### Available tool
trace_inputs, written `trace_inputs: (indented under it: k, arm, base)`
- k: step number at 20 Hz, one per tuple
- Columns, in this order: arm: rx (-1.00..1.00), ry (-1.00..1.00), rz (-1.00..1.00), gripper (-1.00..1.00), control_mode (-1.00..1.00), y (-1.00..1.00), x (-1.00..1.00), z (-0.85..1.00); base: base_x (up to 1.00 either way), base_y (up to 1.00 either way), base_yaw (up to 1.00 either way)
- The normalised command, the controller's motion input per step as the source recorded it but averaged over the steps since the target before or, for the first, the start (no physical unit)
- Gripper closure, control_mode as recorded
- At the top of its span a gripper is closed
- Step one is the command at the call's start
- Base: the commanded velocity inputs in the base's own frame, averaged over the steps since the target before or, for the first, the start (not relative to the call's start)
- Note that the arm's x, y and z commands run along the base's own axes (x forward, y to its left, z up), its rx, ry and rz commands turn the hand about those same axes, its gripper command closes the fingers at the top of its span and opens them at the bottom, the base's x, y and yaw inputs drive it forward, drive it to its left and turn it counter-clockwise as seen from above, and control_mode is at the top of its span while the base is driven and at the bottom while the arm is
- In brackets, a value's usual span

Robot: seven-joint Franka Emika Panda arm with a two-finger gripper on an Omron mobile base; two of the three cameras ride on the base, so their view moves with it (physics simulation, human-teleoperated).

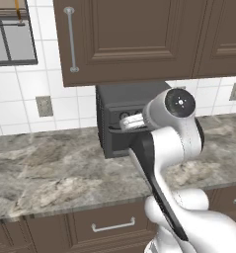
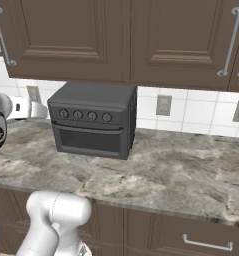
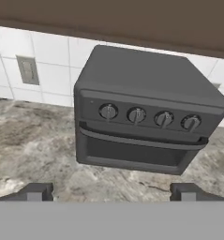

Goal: Open the cabinet and move the ladle to the pot. Then close the cabinet.

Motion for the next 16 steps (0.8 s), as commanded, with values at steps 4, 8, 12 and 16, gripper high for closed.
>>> trace_inputs:
  k: [4,8,12,16]
  arm:
    - [-0.03,-0.18,0.00,-1.00,-1.00,0.52,-0.18,0.22]
    - [-0.01,-0.16,0.00,-1.00,-1.00,0.51,-0.06,0.21]
    - [0.00,-0.20,0.00,-1.00,-1.00,0.47,0.00,0.13]
    - [0.00,-0.21,0.00,-1.00,-1.00,0.37,0.00,0.11]
  base:
    - [0.00,0.00,0.00]
    - [0.00,0.00,0.00]
    - [0.00,0.00,0.00]
    - [0.00,0.00,0.00]
